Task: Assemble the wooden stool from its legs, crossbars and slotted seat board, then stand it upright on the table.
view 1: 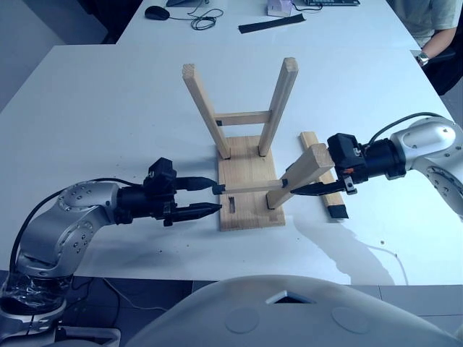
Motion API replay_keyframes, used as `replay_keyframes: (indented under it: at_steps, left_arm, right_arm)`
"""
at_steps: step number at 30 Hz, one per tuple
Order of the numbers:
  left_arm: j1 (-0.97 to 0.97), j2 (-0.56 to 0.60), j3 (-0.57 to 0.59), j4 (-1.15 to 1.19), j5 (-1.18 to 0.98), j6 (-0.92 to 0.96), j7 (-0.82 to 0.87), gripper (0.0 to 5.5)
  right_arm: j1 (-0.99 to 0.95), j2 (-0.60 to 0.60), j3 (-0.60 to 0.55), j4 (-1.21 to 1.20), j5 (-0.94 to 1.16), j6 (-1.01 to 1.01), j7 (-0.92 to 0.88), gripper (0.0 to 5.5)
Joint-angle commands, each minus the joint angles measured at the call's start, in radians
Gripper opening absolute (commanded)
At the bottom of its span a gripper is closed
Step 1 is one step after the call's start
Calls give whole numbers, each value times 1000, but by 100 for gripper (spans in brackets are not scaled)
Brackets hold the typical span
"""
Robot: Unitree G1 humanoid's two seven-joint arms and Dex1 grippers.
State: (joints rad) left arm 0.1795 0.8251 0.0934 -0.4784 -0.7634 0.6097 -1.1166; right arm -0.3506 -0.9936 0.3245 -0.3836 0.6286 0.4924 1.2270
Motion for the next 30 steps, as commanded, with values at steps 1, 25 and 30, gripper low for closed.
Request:
replay_keyframes:
  at_steps: [1, 25, 30]
  left_arm:
    - [-5, 29, 41, 87, 50, -40, -15, 301]
    - [198, -69, 304, 72, 40, -109, 115, 301]
    - [182, -69, 284, 60, 40, -103, 127, 301]
  right_arm:
    - [115, -35, 105, 30, -108, 101, -3, 201]
    - [538, 379, -616, -372, -32, 808, -802, 482]
    - [546, 499, -585, -352, -114, 867, -965, 482]
